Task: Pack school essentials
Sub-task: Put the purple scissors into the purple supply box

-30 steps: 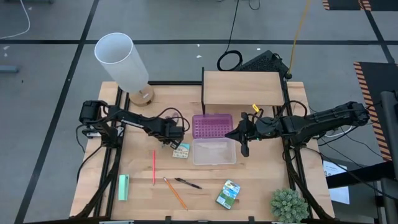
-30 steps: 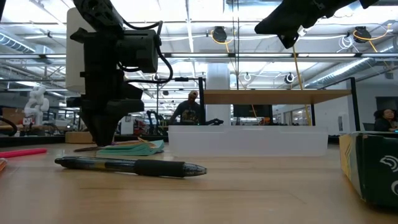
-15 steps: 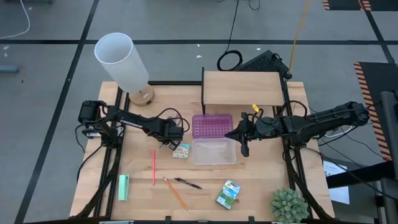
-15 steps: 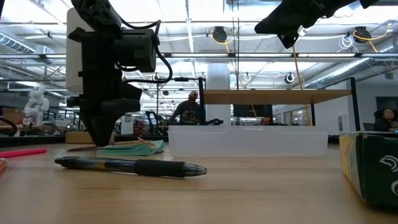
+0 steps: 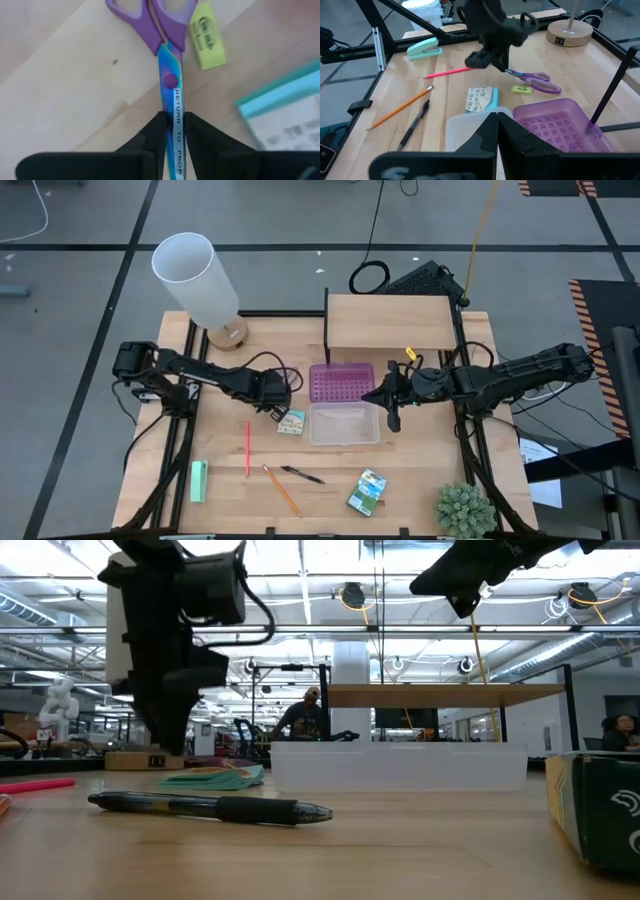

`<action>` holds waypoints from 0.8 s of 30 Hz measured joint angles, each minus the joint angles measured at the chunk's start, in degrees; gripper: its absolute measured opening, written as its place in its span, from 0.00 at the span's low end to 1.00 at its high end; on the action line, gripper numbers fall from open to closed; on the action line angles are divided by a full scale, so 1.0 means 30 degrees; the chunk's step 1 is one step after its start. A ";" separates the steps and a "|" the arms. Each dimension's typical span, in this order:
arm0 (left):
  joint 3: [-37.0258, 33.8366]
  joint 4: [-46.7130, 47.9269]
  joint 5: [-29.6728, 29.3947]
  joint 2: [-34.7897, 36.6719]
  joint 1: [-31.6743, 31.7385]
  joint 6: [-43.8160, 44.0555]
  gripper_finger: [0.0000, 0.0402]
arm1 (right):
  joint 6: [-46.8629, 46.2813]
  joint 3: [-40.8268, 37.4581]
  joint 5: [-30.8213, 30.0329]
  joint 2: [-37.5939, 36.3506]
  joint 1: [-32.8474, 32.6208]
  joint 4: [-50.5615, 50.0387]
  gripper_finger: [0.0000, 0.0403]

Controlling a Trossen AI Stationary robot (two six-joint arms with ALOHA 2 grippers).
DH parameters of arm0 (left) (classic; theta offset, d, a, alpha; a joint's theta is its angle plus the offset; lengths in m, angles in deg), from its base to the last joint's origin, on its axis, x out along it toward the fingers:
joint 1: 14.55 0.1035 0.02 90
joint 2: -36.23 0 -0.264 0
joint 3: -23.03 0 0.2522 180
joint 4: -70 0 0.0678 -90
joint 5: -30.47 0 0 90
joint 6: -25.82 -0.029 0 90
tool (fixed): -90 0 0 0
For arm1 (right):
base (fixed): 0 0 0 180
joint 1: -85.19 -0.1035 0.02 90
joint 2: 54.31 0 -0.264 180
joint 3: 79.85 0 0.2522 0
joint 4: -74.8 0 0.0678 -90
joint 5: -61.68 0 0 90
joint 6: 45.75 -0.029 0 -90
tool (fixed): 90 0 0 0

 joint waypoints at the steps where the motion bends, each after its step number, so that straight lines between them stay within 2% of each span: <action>1: 0.0000 0.0000 -0.0079 0.0206 -0.0095 -0.0033 0.18 | 0.0003 0.0000 0.0000 0.0000 0.0000 -0.0011 0.00; 5: 0.0007 -0.0124 -0.0166 0.0976 -0.0412 -0.0230 0.18 | -0.0004 0.0000 0.0000 0.0000 0.0000 -0.0007 0.00; 16: 0.0007 -0.0507 -0.0492 0.1026 -0.1063 -0.1229 0.18 | -0.0004 0.0000 0.0000 0.0000 0.0000 0.0077 0.00; 21: 0.0007 -0.2937 -0.1942 0.1026 -0.0718 -0.3112 0.18 | -0.0004 0.0000 -0.0060 0.0000 0.0007 0.0112 0.00; 24: 0.0010 -0.5057 -0.1134 0.1031 0.0295 -0.4504 0.18 | -0.0004 0.0000 -0.0073 0.0000 0.0015 0.0112 0.00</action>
